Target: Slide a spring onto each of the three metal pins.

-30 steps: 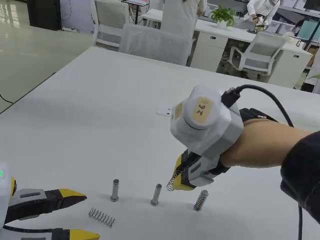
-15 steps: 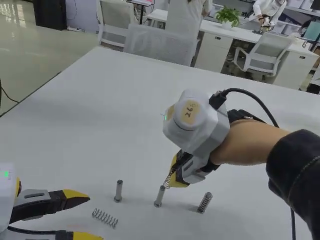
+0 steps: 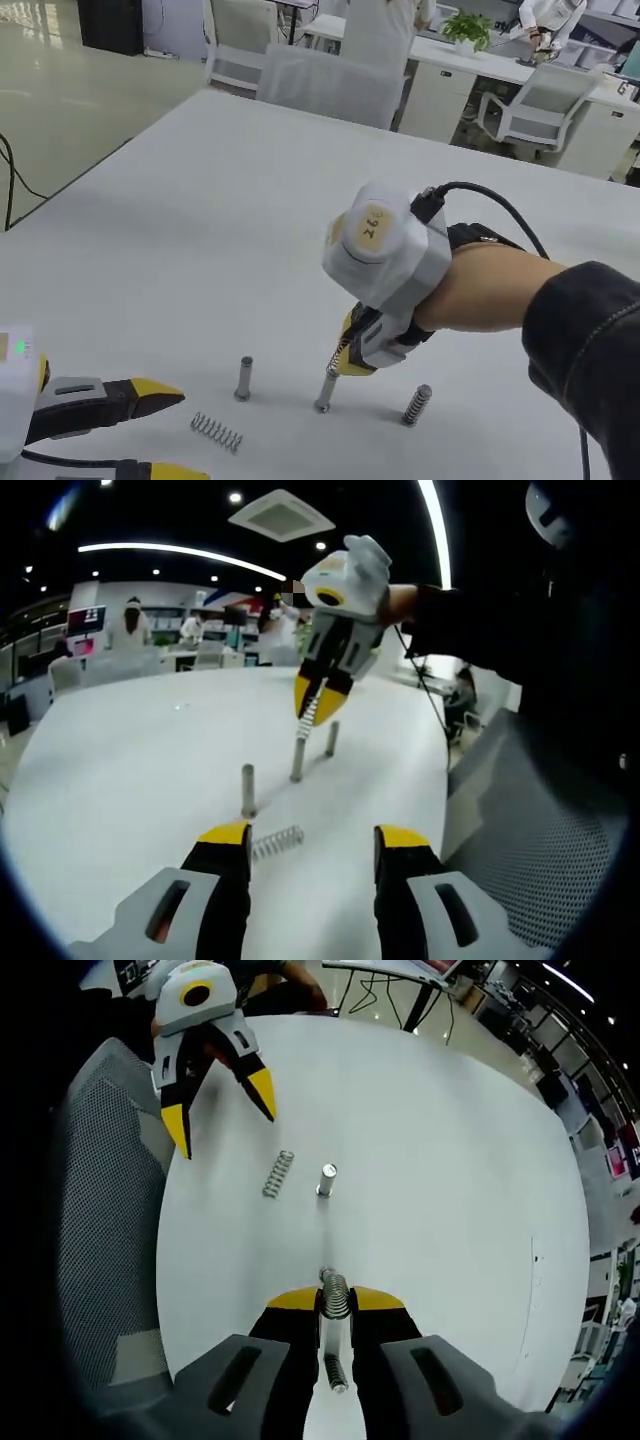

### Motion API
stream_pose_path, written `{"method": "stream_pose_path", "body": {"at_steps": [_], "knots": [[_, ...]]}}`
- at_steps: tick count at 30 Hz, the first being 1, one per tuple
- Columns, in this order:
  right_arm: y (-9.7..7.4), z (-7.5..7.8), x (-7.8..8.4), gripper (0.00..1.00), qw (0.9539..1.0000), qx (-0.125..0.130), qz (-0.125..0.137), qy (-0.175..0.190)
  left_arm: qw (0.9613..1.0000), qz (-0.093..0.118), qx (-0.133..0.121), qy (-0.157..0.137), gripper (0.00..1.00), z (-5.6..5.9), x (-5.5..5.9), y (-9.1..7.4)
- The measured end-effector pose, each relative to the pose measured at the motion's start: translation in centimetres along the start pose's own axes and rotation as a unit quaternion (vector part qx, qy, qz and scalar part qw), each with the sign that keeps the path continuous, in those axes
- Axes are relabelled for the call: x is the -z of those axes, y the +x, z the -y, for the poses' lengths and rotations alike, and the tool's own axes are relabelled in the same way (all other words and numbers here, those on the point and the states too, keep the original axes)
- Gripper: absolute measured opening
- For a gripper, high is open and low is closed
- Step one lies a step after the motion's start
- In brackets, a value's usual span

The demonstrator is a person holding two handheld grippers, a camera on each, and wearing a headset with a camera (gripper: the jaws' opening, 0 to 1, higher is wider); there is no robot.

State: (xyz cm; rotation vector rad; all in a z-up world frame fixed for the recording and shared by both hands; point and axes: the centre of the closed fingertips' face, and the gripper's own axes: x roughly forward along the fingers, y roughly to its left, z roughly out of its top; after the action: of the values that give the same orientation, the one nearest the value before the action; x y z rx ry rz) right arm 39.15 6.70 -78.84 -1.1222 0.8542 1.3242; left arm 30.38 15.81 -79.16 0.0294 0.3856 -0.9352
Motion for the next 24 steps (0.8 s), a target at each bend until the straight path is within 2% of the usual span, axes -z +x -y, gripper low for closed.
{"method": "stream_pose_path", "body": {"at_steps": [24], "knots": [[3.0, -0.1, 0.6, 0.08, 0.9996, -0.018, -0.019, 0.009, 1.0, -0.003, -0.003, -0.004, 0.42, -0.1, 0.4, -0.1]]}}
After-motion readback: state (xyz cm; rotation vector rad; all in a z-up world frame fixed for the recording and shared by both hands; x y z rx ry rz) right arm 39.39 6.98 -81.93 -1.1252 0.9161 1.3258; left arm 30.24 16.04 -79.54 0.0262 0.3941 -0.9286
